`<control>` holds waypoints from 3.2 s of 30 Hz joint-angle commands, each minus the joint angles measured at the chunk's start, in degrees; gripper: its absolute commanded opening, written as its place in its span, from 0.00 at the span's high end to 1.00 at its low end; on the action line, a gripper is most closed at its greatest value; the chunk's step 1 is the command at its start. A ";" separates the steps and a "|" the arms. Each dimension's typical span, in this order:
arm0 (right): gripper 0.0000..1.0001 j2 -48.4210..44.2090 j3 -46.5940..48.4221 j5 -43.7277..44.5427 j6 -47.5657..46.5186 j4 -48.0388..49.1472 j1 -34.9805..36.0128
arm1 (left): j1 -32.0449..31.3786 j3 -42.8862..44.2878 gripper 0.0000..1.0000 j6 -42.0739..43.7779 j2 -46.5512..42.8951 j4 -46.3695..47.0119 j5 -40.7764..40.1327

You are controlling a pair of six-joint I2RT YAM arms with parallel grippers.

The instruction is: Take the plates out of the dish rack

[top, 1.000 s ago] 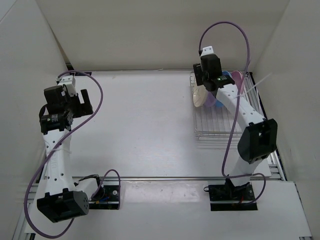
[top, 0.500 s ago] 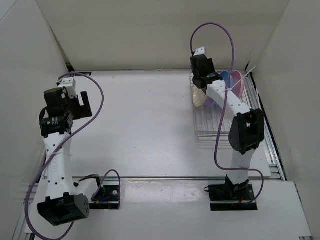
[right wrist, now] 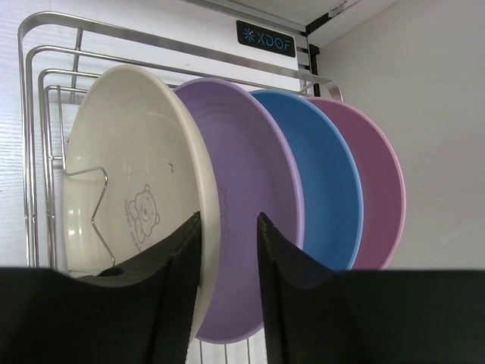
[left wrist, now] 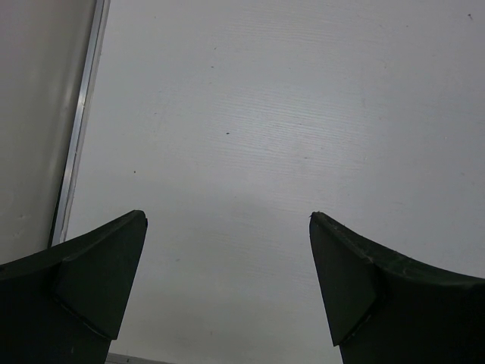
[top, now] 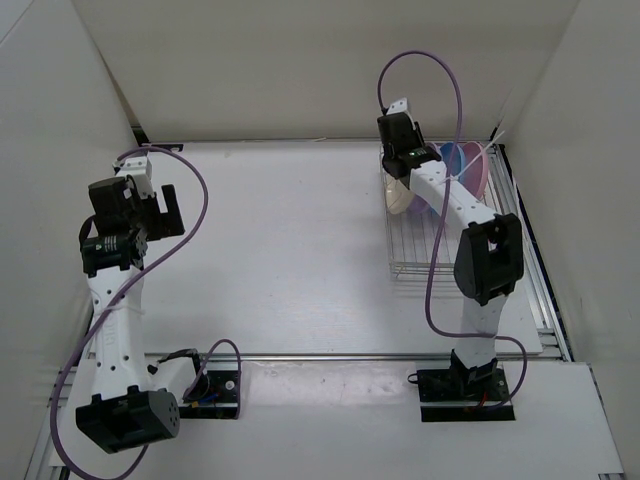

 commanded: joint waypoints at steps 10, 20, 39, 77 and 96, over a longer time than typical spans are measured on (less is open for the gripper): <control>0.80 3.21 1.97 6.57 -2.74 1.52 1.87 | 0.10 -1.16 0.00 0.43 -1.53 0.86 -0.32; 0.93 3.22 4.07 9.82 -5.63 1.52 1.87 | 0.10 -1.17 0.00 0.43 -1.53 1.39 -0.32; 1.00 1.19 8.12 15.72 -16.35 3.81 1.87 | 0.10 -0.11 0.00 0.43 0.58 1.39 0.21; 1.00 -30.01 -1.03 -47.99 -0.98 -17.19 3.28 | -26.96 34.41 0.00 -0.01 40.56 4.46 53.81; 1.00 -28.43 1.26 -56.26 2.71 -17.20 -0.59 | -37.86 37.24 0.09 -8.09 46.64 12.55 46.89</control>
